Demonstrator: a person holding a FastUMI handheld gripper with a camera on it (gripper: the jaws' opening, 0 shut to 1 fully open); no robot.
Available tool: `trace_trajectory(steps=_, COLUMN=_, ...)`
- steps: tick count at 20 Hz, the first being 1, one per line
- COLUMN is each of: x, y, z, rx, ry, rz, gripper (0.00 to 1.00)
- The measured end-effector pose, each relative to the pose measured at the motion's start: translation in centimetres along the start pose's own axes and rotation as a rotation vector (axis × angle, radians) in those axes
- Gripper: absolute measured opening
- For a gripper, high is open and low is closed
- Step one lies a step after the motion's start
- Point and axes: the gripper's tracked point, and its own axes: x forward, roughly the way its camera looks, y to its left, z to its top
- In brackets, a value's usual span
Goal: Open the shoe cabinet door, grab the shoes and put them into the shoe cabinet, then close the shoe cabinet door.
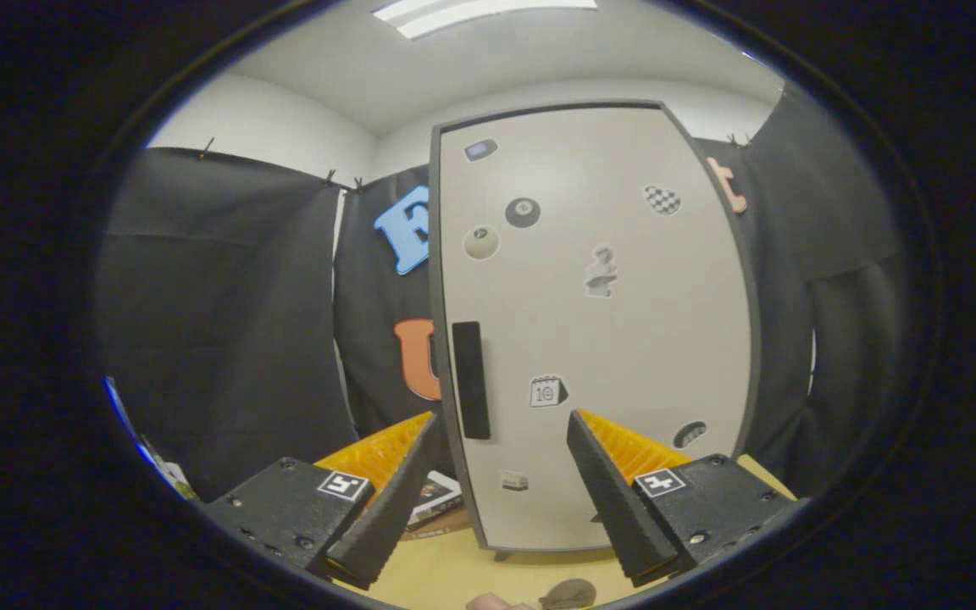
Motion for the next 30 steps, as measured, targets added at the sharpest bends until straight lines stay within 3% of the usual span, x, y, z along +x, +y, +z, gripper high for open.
trace_trajectory(steps=7, x=8.0, y=1.9, z=-0.2, rx=-0.057, ry=0.041, rz=-0.009, gripper=0.98)
trace_trajectory(steps=9, x=9.6, y=2.5, z=0.6, rx=-0.098, ry=0.025, rz=-0.001, gripper=0.92)
trace_trajectory(steps=10, x=10.1, y=2.0, z=0.9, rx=-0.131, ry=0.016, rz=-0.037, gripper=0.81)
trace_trajectory(steps=13, x=11.6, y=1.0, z=-0.5, rx=-0.149, ry=0.086, rz=-0.116, gripper=0.62)
trace_trajectory(steps=14, x=11.6, y=1.0, z=-0.8, rx=-0.125, ry=0.102, rz=-0.118, gripper=0.46)
trace_trajectory(steps=18, x=11.7, y=0.9, z=-0.9, rx=-0.104, ry=0.084, rz=-0.033, gripper=0.33)
trace_trajectory(steps=25, x=6.9, y=2.2, z=-0.1, rx=-0.137, ry=0.098, rz=0.084, gripper=0.31)
trace_trajectory(steps=30, x=2.6, y=1.5, z=0.1, rx=-0.087, ry=0.091, rz=0.177, gripper=0.3)
